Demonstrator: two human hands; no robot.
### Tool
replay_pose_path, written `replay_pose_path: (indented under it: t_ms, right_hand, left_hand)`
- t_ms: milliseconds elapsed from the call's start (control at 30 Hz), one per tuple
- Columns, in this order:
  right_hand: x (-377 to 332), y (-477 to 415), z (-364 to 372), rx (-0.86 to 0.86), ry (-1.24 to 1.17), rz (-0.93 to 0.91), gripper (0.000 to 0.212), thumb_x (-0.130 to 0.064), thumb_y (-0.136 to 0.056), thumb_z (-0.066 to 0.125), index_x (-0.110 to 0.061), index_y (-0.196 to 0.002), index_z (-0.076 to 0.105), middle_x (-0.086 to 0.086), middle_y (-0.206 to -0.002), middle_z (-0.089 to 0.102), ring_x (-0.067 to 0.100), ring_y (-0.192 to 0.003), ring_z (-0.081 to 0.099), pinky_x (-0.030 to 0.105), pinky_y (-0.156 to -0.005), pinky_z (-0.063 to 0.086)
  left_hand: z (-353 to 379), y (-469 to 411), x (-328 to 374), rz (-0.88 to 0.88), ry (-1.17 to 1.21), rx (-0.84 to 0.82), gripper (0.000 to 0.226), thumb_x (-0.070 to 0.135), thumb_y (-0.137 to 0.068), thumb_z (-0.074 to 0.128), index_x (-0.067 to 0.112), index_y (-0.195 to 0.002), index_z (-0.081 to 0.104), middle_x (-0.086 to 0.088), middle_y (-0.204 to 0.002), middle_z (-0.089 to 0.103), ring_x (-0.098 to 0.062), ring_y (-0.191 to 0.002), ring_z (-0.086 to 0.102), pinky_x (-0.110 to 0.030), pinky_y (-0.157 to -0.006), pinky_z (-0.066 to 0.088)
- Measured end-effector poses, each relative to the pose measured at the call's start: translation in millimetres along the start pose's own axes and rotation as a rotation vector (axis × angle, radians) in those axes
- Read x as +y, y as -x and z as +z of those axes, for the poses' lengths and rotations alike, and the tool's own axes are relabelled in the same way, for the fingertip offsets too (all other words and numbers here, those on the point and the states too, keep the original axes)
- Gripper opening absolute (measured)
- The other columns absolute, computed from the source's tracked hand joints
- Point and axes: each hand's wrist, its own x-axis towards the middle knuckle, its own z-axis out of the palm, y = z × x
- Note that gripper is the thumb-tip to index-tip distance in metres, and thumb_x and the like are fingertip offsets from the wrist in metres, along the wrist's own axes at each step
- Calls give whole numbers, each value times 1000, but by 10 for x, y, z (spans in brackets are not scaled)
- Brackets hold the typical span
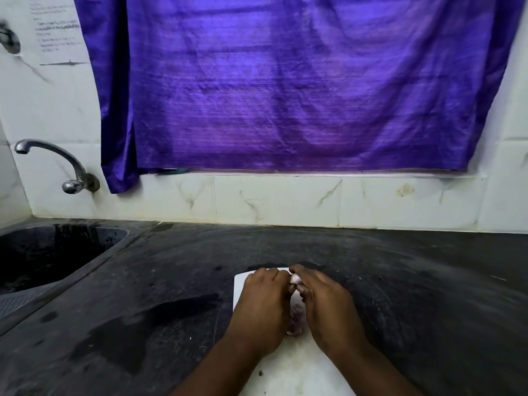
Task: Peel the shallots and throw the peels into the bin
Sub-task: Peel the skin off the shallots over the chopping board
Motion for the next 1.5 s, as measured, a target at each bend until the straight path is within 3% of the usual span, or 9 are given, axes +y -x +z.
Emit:
replay_pose_path:
  t_ms: [167,300,500,667,833,967,1133,1333,1500]
  right_hand:
    - [-25,12,-12,18,74,-8,50,2,-85,68,-22,-128,69,-1,-119,76,20,-105,74,30,-87,57]
    - [-36,17,-33,46,94,-4,42,-6,-90,70,-24,-129,69,-4,-118,77,16,-104,74,24,-86,54]
    - [-50,16,-57,80,45,-25,33,-8,-91,71,-23,-121,72,-6,-108,77,3,-94,69,20,-79,53]
    - [175,-149,-126,59,-116,210,25,-6,-94,65,-22,-111,76,-13,-97,75,2,-83,68,11,-72,46]
    - [213,-88,-105,25,-604,358,18,-11,-97,66,-19,-111,76,-6,-82,77,10,-61,66,25,-60,58]
    - [138,-116,-143,-53,-798,414,22,-18,-96,68,-18,-118,71,4,-95,81,13,-64,66,25,-57,54]
    - [28,-82,-199,-135,-841,414,11,-10,-97,65,-11,-108,65,8,-88,81,3,-64,69,14,-52,49]
    - [4,-103,-217,-175,-888,444,9,-13,-96,67,-9,-104,69,13,-87,81,17,-70,69,28,-59,52]
    - [30,-108,-211,-213,-946,470,9,-10,-94,65,-6,-96,73,18,-73,73,25,-62,62,33,-55,50]
  left_hand:
    - [103,-18,-26,-17,38,78,17,23,-86,46,22,-87,63,4,-91,69,-21,-88,60,-38,-82,48]
    - [113,-33,-69,3,65,74,13,25,-76,47,22,-80,59,6,-83,63,-19,-82,55,-40,-77,48]
    - [72,-16,-179,106,229,149,18,14,-100,48,20,-89,62,12,-84,58,-12,-82,52,-33,-78,44]
    - [96,58,111,341,220,29,22,14,-101,52,23,-82,47,3,-83,56,-18,-81,48,-37,-76,42]
    - [82,-9,-198,22,244,245,53,50,-101,45,17,-61,56,1,-58,58,-12,-61,52,-32,-61,38]
    - [112,37,-236,-61,233,248,32,59,-92,55,31,-85,69,15,-79,65,-4,-77,59,-27,-69,46]
    - [93,8,-153,-95,685,218,36,30,-92,74,36,-127,66,15,-107,73,-6,-97,70,-26,-78,59]
    - [133,-42,-194,-246,1012,224,15,4,-87,78,14,-99,80,-6,-100,80,-28,-95,76,-56,-83,62]
    - [108,-56,-187,-300,1031,308,9,-2,-90,73,5,-89,79,-15,-82,78,-23,-69,73,-37,-64,62]
